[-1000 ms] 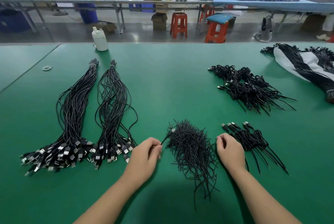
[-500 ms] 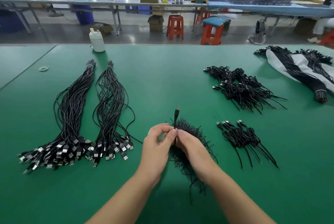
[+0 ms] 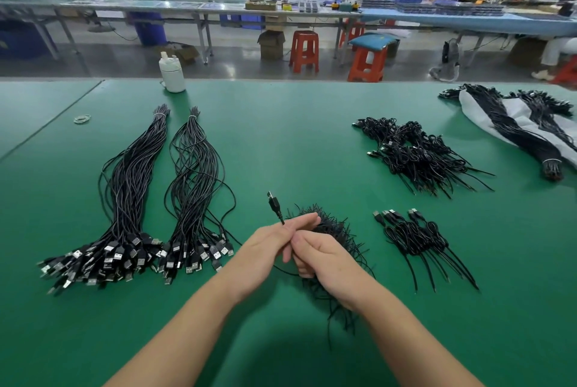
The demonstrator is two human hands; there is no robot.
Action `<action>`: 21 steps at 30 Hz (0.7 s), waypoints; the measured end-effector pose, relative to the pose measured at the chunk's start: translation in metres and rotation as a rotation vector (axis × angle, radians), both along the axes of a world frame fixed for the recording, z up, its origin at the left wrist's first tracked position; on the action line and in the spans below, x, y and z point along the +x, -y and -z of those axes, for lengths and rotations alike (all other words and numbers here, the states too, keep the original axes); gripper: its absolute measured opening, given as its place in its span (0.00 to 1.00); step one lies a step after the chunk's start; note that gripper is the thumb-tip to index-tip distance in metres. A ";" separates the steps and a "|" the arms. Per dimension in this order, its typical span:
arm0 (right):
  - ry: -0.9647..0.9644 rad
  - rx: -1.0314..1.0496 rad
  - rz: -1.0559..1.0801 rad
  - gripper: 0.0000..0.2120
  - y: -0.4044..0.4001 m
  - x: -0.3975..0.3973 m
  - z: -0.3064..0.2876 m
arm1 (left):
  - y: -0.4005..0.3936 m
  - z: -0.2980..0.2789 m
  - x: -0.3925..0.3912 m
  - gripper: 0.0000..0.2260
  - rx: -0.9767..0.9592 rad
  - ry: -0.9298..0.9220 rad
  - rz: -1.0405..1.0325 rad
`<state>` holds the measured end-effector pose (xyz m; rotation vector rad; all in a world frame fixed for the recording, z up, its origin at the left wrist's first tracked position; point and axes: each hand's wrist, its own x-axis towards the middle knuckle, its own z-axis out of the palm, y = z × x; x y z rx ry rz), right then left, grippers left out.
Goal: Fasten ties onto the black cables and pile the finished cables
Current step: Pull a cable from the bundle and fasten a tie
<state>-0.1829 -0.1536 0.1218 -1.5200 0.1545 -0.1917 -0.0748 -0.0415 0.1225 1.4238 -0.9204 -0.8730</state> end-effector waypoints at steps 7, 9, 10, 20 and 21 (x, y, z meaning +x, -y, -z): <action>-0.018 0.011 -0.054 0.17 -0.004 -0.001 0.000 | -0.001 0.005 0.006 0.20 0.003 -0.061 0.114; -0.023 -0.005 -0.060 0.17 -0.005 -0.001 0.001 | -0.003 0.006 0.008 0.21 -0.020 -0.133 0.152; -0.026 -0.004 -0.064 0.17 -0.005 -0.001 0.001 | -0.003 0.007 0.009 0.21 -0.030 -0.140 0.157; -0.136 0.385 -0.086 0.19 -0.016 0.006 0.024 | -0.021 -0.037 0.036 0.20 -0.514 -0.796 0.144; -0.133 0.454 -0.078 0.19 -0.014 0.007 0.026 | -0.027 -0.041 0.038 0.20 -0.450 -0.836 0.304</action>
